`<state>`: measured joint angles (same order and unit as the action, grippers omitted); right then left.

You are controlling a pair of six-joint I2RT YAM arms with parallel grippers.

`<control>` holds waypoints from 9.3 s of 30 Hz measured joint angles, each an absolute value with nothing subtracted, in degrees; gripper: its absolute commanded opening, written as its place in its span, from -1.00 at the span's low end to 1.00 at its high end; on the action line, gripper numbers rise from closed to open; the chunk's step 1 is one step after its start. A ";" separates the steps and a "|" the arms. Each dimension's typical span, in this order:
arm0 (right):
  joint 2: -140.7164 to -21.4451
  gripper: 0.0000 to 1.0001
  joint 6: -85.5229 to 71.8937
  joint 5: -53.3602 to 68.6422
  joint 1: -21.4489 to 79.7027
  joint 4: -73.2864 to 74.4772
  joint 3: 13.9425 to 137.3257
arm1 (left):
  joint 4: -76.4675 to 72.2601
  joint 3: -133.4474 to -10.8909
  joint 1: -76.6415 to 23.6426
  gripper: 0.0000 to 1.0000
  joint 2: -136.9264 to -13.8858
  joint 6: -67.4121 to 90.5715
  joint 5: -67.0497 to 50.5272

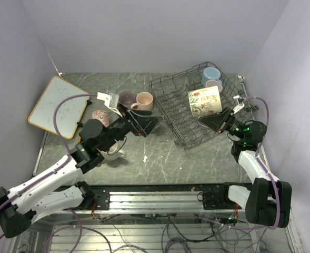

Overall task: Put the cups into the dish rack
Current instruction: Turn the cup upside down in the dish rack, then adjust the cup in the dish rack.

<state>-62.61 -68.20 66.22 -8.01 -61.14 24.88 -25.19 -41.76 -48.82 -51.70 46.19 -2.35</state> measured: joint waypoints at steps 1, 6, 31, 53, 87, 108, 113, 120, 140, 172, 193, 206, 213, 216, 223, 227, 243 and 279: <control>-62.61 -1.00 -66.96 66.22 -8.51 -59.51 25.26 | -20.78 -43.97 -48.71 0.97 -50.87 43.55 -1.83; -62.61 -1.00 -57.82 65.49 -11.11 -48.82 28.84 | 0.21 -56.71 -48.49 0.97 -49.87 29.95 1.26; -72.86 -1.00 -16.69 39.13 -18.20 -15.18 44.84 | 30.33 -54.57 -47.81 0.97 -51.03 8.51 20.82; -89.12 -1.00 0.12 21.98 -18.92 -12.16 50.09 | 32.40 -54.57 -47.81 0.97 -53.91 7.25 21.91; -106.19 -1.00 5.23 18.20 -18.87 -8.91 62.43 | 32.60 -54.57 -47.33 0.97 -54.65 6.83 22.94; -114.08 -0.84 7.90 19.42 -18.13 -3.84 70.74 | 32.62 -54.57 -46.89 0.97 -55.37 6.81 22.94; -114.89 -0.58 9.06 18.63 -17.69 -3.11 71.75 | 32.64 -54.57 -46.63 0.97 -55.72 6.81 22.94; -115.63 -0.31 10.48 17.52 -17.41 -3.18 73.34 | 32.64 -54.57 -46.59 0.97 -55.86 6.79 22.94; -108.99 0.20 11.53 17.26 -17.56 -6.52 70.87 | 32.64 -54.57 -46.54 0.97 -55.86 6.79 22.92; -100.64 -0.78 11.03 29.12 -19.07 -10.68 61.93 | 32.64 -54.57 -46.52 0.97 -55.70 6.79 22.94; -108.62 -0.85 11.38 17.34 -19.03 -6.07 68.90 | 32.67 -54.57 -46.46 0.97 -55.70 6.79 22.94; -109.36 -0.82 11.90 16.36 -19.09 -6.02 70.63 | 32.69 -54.57 -46.33 0.97 -55.72 6.79 22.96; -109.34 -0.81 13.21 18.26 -19.18 -6.13 69.76 | 32.73 -54.57 -46.33 0.97 -55.72 6.79 22.98; -109.69 -0.80 13.13 18.13 -19.22 -5.65 70.50 | 32.75 -54.57 -46.33 0.97 -55.75 6.79 22.98; -112.64 -0.78 11.42 17.50 -19.53 -3.95 74.28 | 32.84 -54.57 -46.33 0.97 -55.79 6.81 23.11; -113.54 -0.78 9.93 17.72 -19.55 -3.73 75.57 | 32.86 -54.57 -46.33 0.97 -55.88 6.79 23.35; -109.78 -0.76 8.54 20.62 -19.97 -7.75 67.68 | 32.86 -54.57 -46.33 0.97 -55.88 6.81 23.42; -64.53 0.07 -12.88 63.61 -22.63 -11.66 43.97 | 31.09 -53.76 -45.78 0.97 -50.83 9.80 19.62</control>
